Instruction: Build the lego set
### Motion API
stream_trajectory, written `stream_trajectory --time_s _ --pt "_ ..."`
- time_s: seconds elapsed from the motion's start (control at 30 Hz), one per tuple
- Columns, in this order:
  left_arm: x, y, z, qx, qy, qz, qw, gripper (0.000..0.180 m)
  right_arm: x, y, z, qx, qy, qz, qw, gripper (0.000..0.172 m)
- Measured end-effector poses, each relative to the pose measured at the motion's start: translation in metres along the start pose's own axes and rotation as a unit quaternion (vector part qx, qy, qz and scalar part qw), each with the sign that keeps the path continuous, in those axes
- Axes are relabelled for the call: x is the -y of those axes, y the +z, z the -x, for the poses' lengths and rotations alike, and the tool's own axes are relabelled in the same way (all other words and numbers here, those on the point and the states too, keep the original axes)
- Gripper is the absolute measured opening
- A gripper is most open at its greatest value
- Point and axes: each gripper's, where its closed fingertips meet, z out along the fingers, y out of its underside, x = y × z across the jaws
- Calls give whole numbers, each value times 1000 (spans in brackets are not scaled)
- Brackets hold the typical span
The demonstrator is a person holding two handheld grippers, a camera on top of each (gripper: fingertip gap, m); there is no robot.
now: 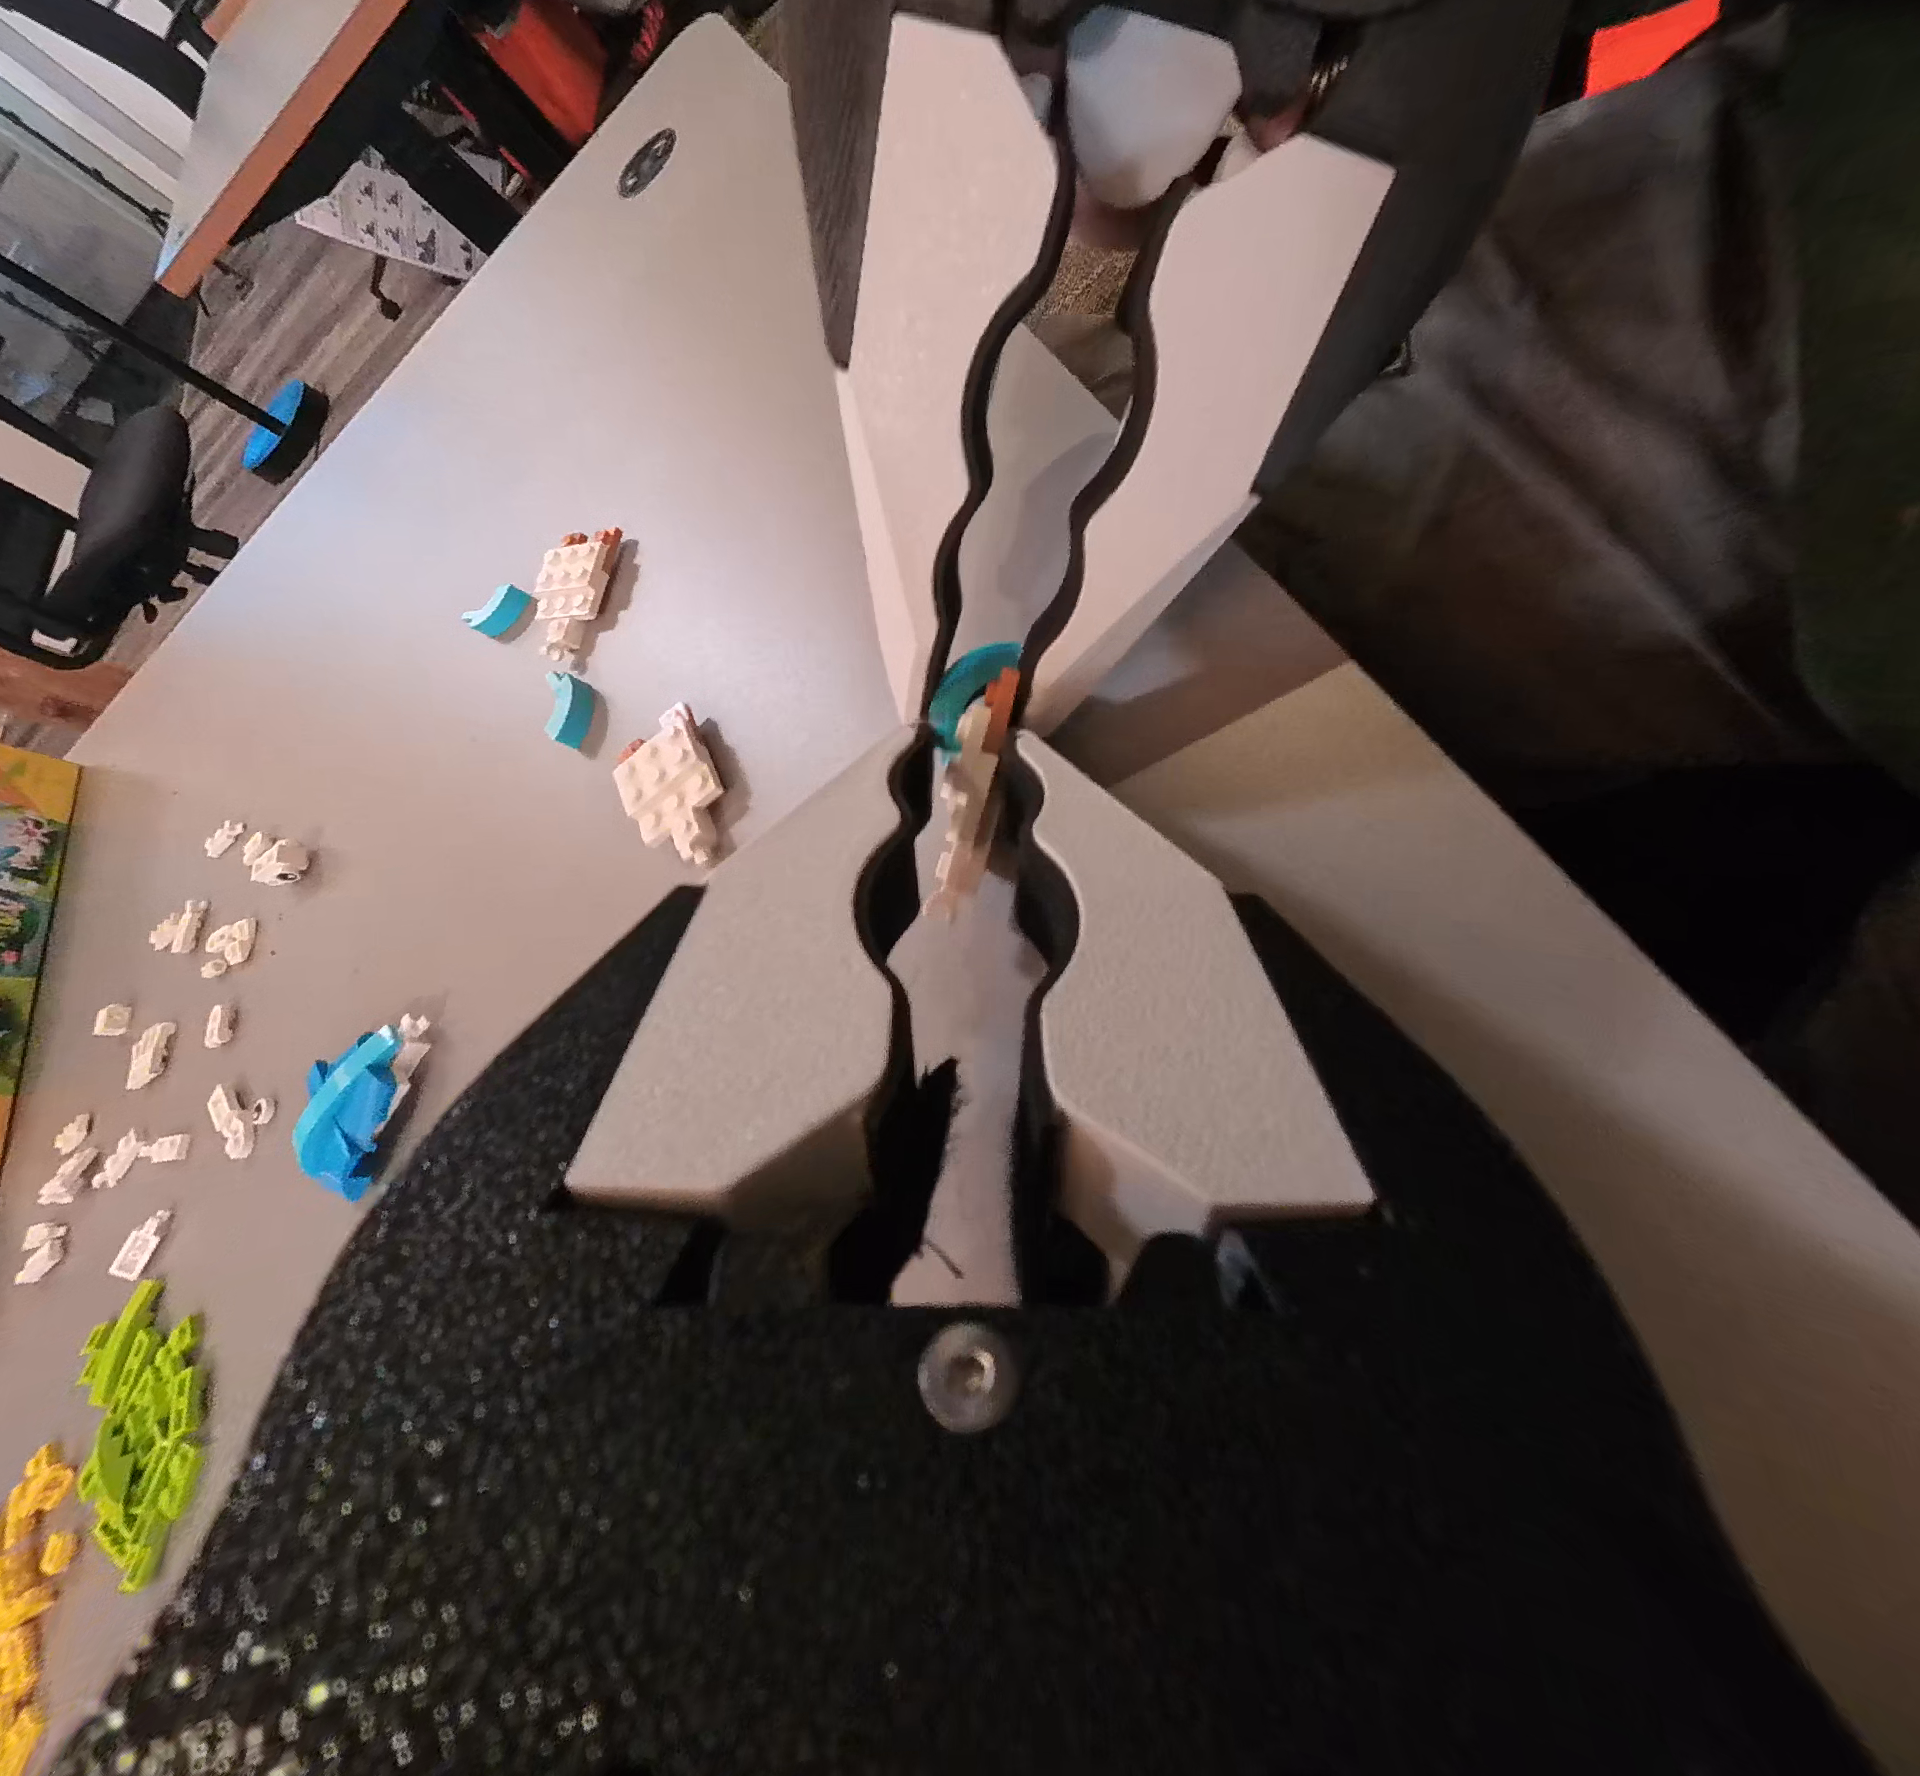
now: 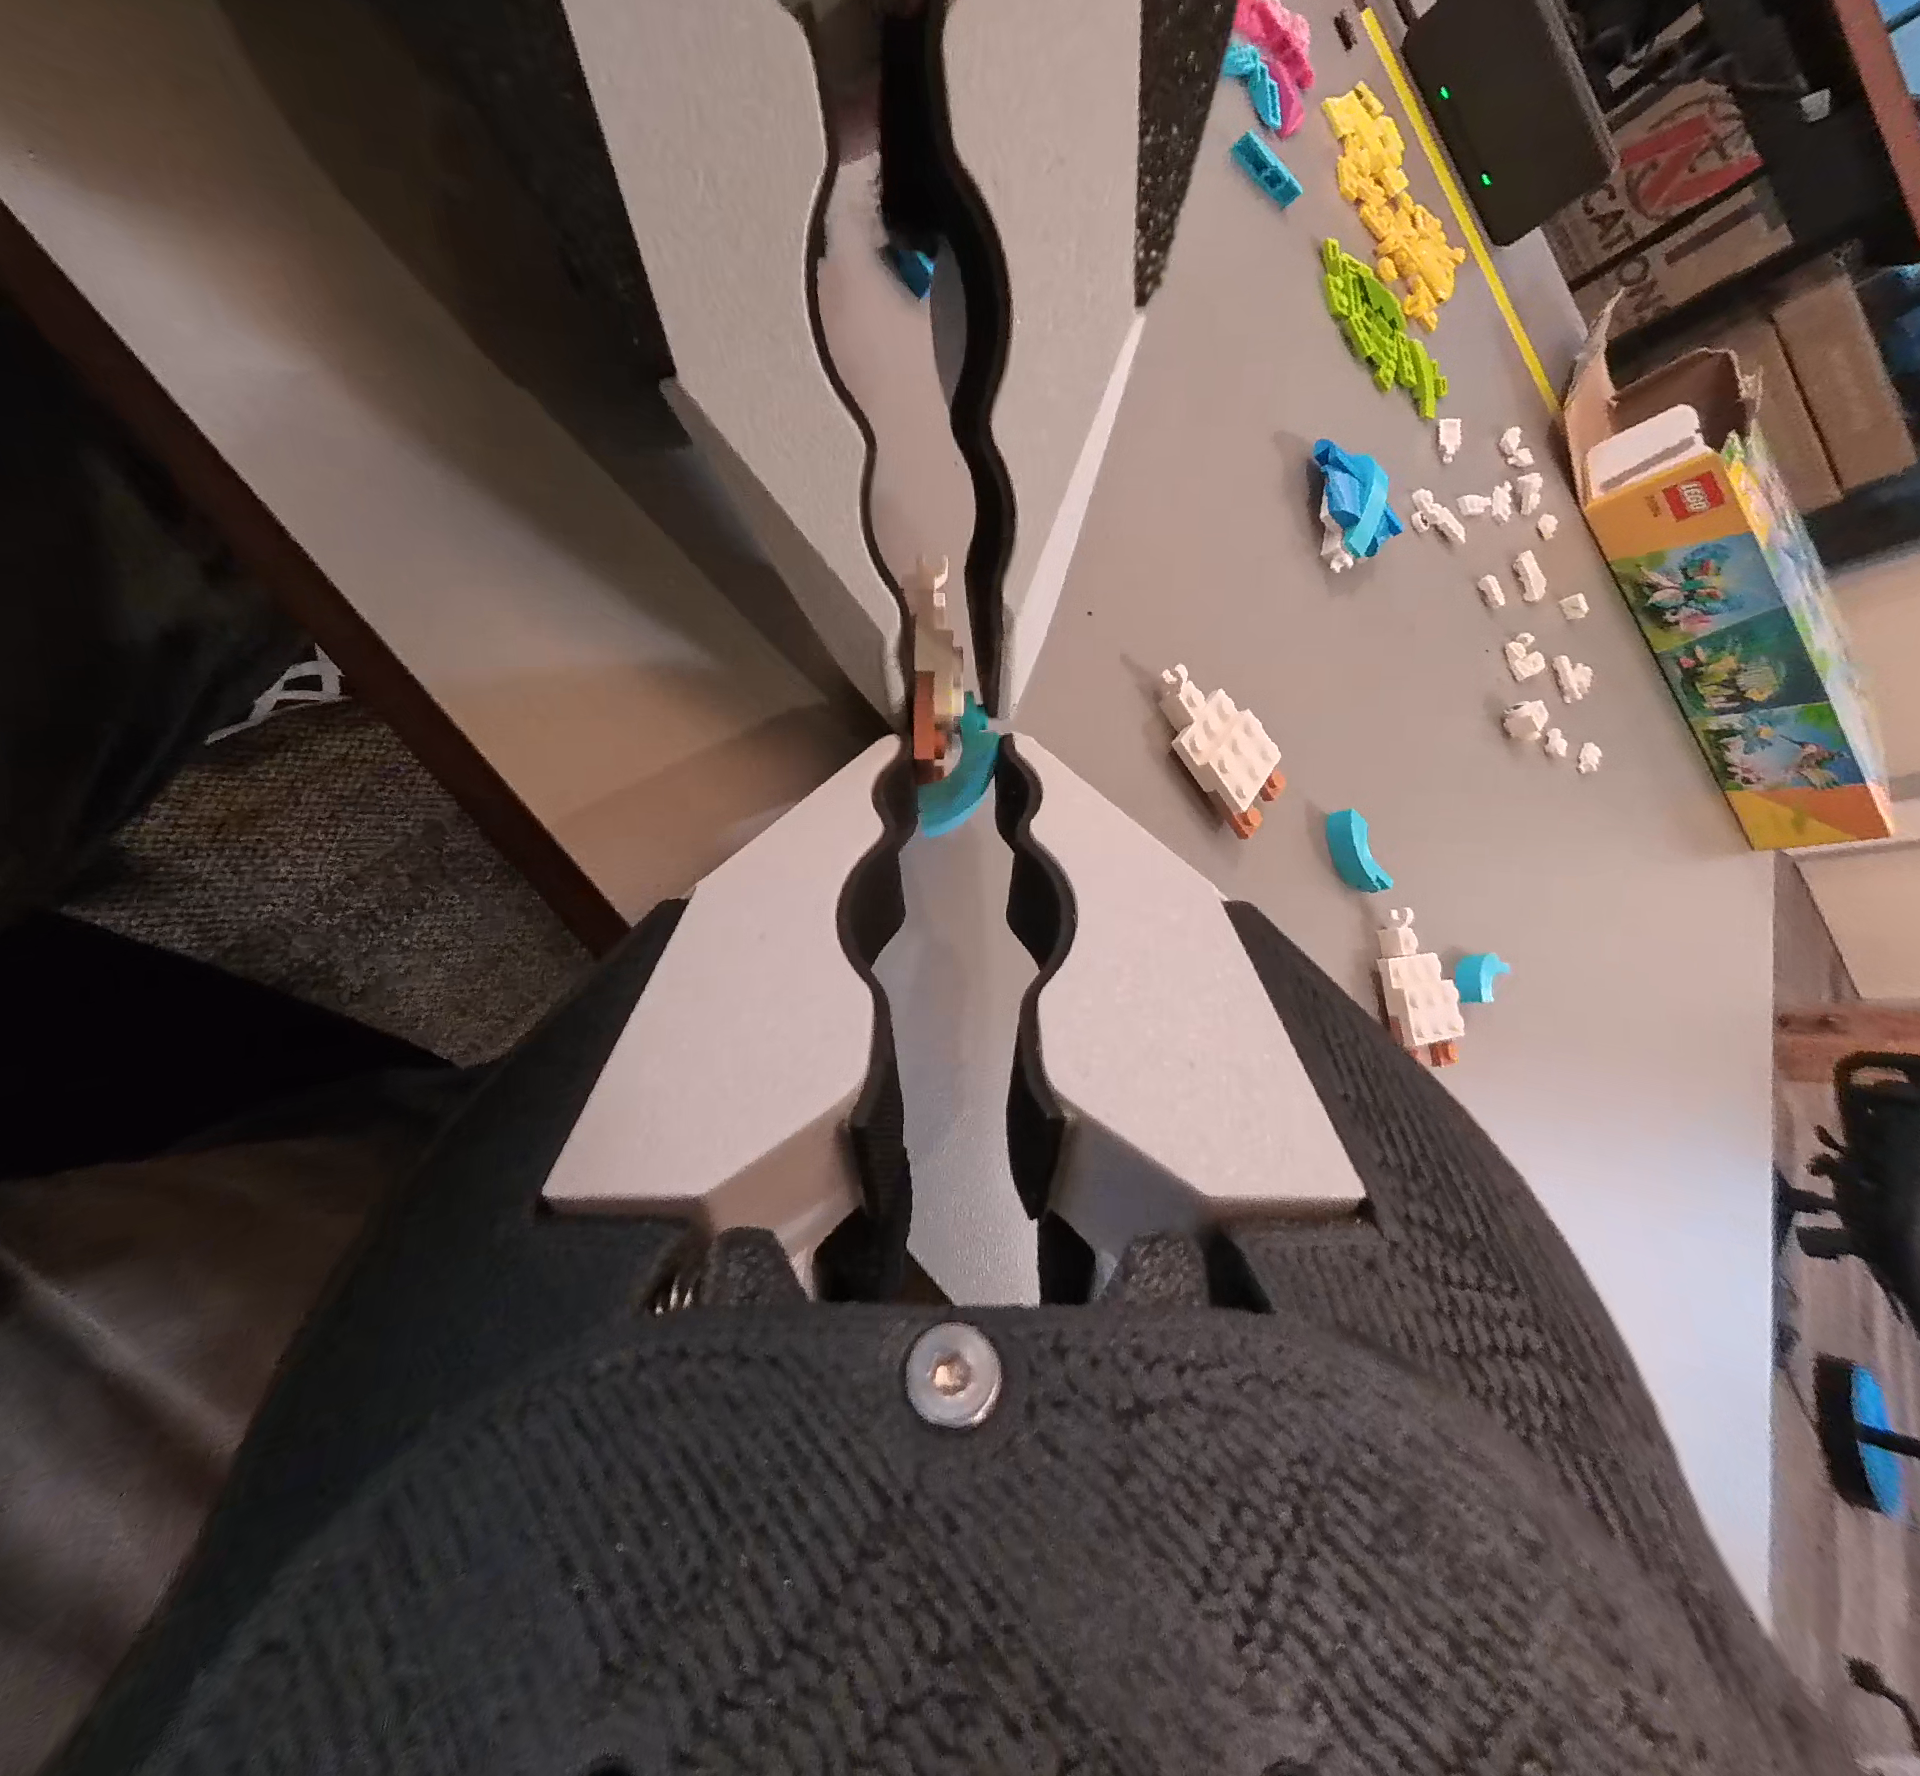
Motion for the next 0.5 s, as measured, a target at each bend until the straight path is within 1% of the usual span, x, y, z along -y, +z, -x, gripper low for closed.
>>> stream_trajectory --time_s 0.1,0.2,0.23,0.33,0.4,0.5 --pt "0 -2 -1 -7 -11 -6 1000 11 2 -1 0 5 1 -13 1000 14" --pt "1 -6 -6 -31 -18 -17 999 12 6 -2 3 21 -3 -34 999 14" --pt "0 -7 -11 -48 -18 -18 999 22 7 -2 4 26 -3 -42 999 14" --pt "0 -10 -14 -67 -30 -23 997 22 8 -4 5 41 3 -58 997 14" --pt "1 -10 -14 -65 -24 -26 997 20 11 -6 8 58 9 -72 996 14" --pt "2 -8 -12 -42 13 -30 999 15 12 -7 10 66 9 -80 995 14"
